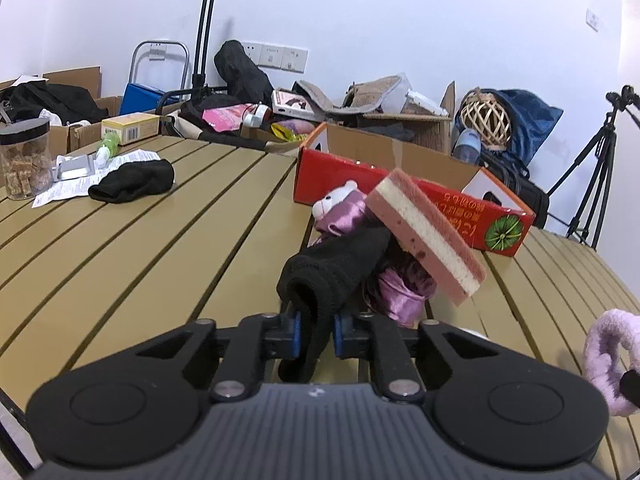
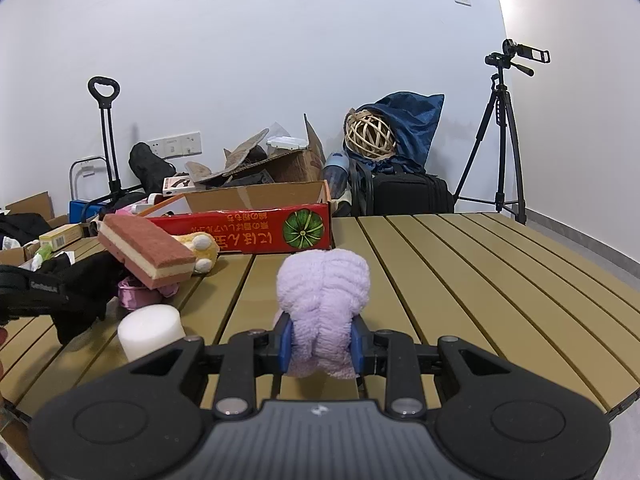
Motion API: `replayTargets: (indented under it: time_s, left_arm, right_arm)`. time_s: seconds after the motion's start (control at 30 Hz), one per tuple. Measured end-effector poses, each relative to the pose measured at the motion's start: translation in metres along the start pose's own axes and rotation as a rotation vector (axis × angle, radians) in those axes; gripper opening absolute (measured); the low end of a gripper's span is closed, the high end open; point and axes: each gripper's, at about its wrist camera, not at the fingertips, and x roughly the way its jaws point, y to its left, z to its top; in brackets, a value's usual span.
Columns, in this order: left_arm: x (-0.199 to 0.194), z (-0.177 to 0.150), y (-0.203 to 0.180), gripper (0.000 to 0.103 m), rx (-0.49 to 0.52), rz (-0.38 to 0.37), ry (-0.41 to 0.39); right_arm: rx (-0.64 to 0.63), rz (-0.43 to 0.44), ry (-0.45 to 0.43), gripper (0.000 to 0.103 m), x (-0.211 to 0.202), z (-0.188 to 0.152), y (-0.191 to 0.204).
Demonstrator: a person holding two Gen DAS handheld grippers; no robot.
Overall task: Collect trash
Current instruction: 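Grasp the black knit hat with the left tool while the right tool holds the towel, then carry the black hat in the left tool and towel in the right tool to the bin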
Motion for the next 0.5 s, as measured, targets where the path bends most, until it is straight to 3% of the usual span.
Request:
replayTargets:
  time_s: [0.5]
  left_arm:
    - [-0.041, 0.003, 0.009, 0.013, 0.092, -0.019, -0.063]
  right_arm:
    - [-0.039, 0.019, -0.017, 0.028, -0.017, 0.002, 0.007]
